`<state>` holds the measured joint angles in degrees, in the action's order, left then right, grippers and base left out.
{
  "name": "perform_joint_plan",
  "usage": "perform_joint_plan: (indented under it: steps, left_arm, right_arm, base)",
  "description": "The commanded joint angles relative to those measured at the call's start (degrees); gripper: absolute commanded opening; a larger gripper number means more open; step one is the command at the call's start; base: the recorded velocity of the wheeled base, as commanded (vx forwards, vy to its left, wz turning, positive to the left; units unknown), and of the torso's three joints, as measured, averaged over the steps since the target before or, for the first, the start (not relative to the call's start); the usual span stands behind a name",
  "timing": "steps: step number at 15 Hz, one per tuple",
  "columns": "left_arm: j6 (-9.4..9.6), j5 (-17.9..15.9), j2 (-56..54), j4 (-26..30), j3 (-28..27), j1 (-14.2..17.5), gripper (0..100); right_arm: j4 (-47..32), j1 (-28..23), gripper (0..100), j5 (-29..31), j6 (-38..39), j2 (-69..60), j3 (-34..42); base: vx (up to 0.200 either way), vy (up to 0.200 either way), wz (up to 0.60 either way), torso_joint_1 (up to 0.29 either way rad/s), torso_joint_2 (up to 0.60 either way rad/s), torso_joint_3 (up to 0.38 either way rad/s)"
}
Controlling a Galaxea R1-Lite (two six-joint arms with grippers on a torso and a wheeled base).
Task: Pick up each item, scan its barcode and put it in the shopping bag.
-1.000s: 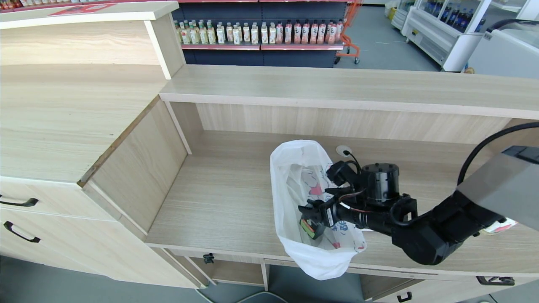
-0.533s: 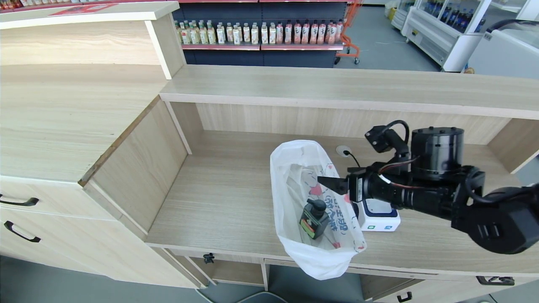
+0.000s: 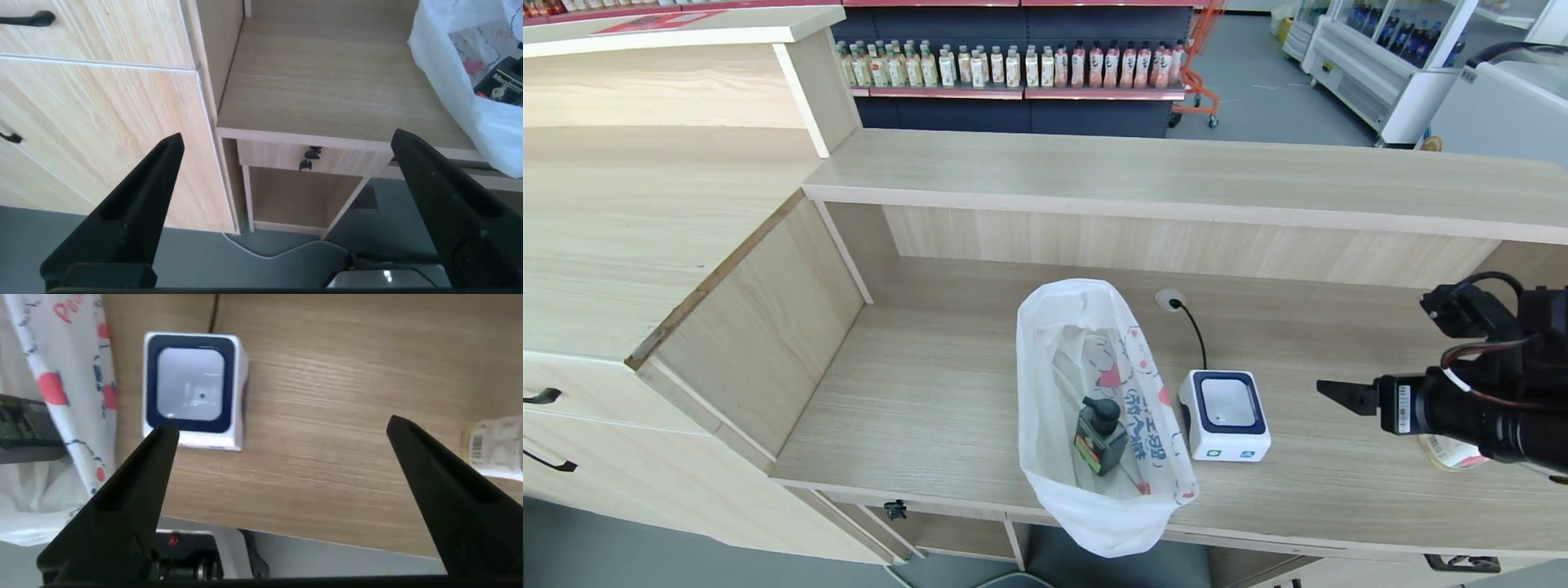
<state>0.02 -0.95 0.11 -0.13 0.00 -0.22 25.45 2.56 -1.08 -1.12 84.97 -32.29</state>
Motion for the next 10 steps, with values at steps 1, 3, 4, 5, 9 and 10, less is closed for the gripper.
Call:
perform_joint_plan:
  steps: [1,3,4,5,9,10]
  left_arm:
    - [-0.02,0.0,0.0,0.0,0.0,0.0,100]
    - [-0.02,0.0,0.0,0.0,0.0,0.0,100]
    - [-0.02,0.0,0.0,0.0,0.0,0.0,100]
    - [-0.02,0.0,0.0,0.0,0.0,0.0,100]
    - [-0.20,0.0,0.0,0.0,0.0,0.0,100]
    - [-0.29,0.0,0.0,0.0,0.0,0.0,100]
  right_arm:
    - [-0.1,-3.4,100,0.0,-0.4,-2.5,3.6]
    - [-0.4,-3.7,100,0.1,-0.5,-4.2,6.2]
    - [-0.4,-3.7,100,0.1,-0.5,-4.9,7.6]
    - [-0.4,-3.7,100,0.1,-0.5,-5.3,8.6]
    - [-0.3,-3.4,100,-0.1,-0.5,-5.5,10.0]
    - [-0.3,-3.4,100,-0.1,-0.5,-5.3,9.9]
  base:
    - [0.000,-0.200,0.00,0.007,0.00,0.002]
    - [0.000,-0.200,0.00,0.005,0.00,0.002]
    - [0.000,-0.200,0.00,0.002,0.00,0.002]
    - [0.000,-0.200,0.00,0.002,0.00,0.007]
    - [0.000,-0.200,0.00,0.001,0.00,0.004]
    - [0.000,-0.200,0.00,0.002,0.00,0.002]
